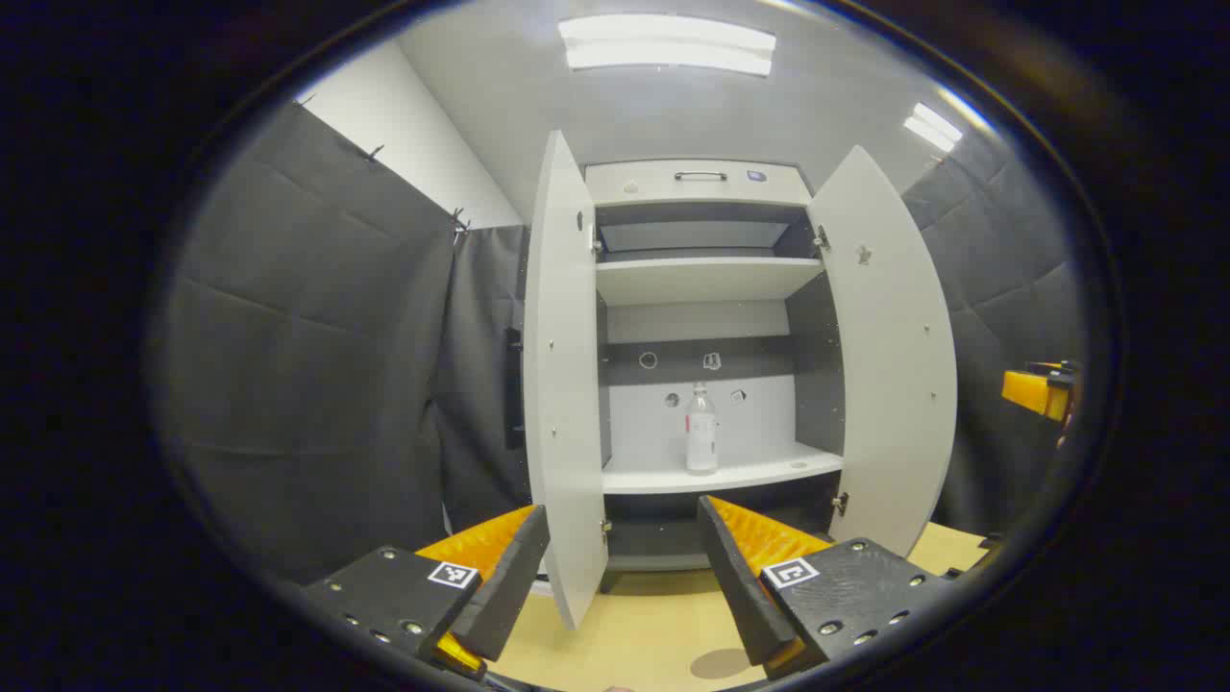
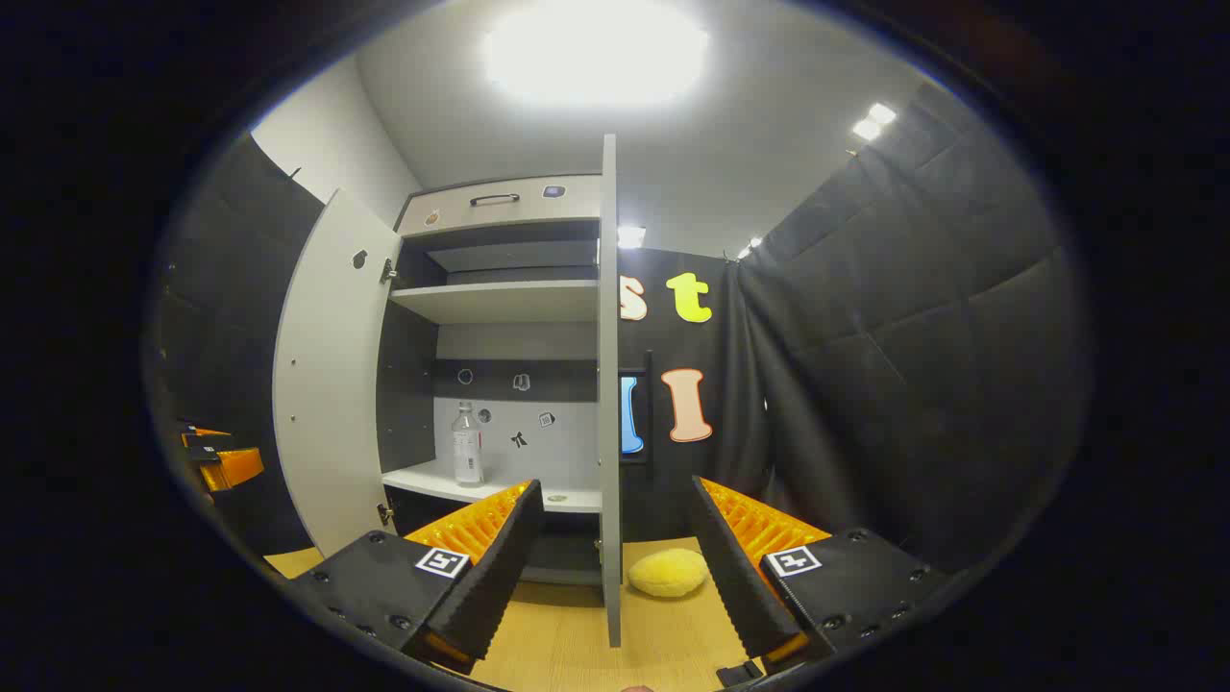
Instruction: Grasp the bottle in the cabinet with the left hand and place it on the coaster, then close the right door with the right hand and the left door with the left hand.
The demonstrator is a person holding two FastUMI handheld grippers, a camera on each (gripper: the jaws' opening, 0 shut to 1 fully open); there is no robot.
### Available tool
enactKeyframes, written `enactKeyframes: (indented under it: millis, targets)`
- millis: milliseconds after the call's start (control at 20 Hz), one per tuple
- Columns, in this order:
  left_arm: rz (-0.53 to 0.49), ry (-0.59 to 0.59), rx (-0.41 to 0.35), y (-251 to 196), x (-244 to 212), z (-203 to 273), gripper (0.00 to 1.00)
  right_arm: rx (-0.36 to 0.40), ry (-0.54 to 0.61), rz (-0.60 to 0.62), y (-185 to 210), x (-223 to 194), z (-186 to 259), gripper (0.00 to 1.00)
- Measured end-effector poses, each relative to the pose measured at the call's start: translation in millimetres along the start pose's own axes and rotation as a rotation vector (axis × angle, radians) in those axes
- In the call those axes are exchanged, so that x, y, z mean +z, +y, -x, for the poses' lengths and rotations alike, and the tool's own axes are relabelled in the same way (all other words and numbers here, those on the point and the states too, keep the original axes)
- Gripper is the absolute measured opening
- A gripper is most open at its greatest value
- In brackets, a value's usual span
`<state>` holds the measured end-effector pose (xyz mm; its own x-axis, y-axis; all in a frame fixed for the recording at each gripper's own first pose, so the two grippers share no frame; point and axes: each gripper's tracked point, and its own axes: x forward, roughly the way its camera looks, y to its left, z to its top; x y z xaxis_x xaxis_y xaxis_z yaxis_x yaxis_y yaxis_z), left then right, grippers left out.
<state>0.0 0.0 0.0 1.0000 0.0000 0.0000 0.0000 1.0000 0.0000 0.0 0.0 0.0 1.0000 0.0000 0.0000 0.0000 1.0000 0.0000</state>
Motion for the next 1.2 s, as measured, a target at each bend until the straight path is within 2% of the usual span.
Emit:
enactKeyframes:
  millis: [50,150,250,400,450,700,800,950,1000,1050,1200]
  targets:
    - [-0.005,0.001,-0.001,-1,0,2,0.92,0.005,0.006,0.000,1,-2,1,0.94]
    - [-0.018,0.000,0.002,-2,-1,3,0.91,0.011,0.006,0.000,1,-3,0,0.96]
    - [-0.013,0.002,0.003,-2,-3,5,0.95,0.010,0.002,0.004,0,-3,1,0.96]
    - [0.012,0.009,0.007,-3,-4,5,0.96,0.015,0.001,0.006,-2,-3,-1,0.96]
    - [0.018,0.007,0.006,-3,-3,4,0.92,0.016,0.000,0.003,-3,-2,-2,0.94]
    - [0.006,-0.002,0.011,-9,1,3,0.95,0.027,-0.006,0.005,-8,-1,-8,0.96]
    - [-0.001,0.001,0.010,-18,3,-3,0.91,0.033,-0.009,0.011,-11,-2,-12,0.96]
    - [0.002,0.008,0.000,-34,1,-13,0.91,0.040,-0.017,0.018,-20,-4,-16,0.96]
    - [0.007,0.010,-0.006,-40,1,-18,0.96,0.043,-0.015,0.024,-23,-5,-17,0.96]
    - [0.010,0.011,-0.011,-46,1,-22,0.92,0.046,-0.012,0.032,-27,-8,-19,0.96]
    - [0.026,0.010,-0.030,-67,3,-37,0.91,0.052,-0.012,0.052,-43,-12,-24,0.96]
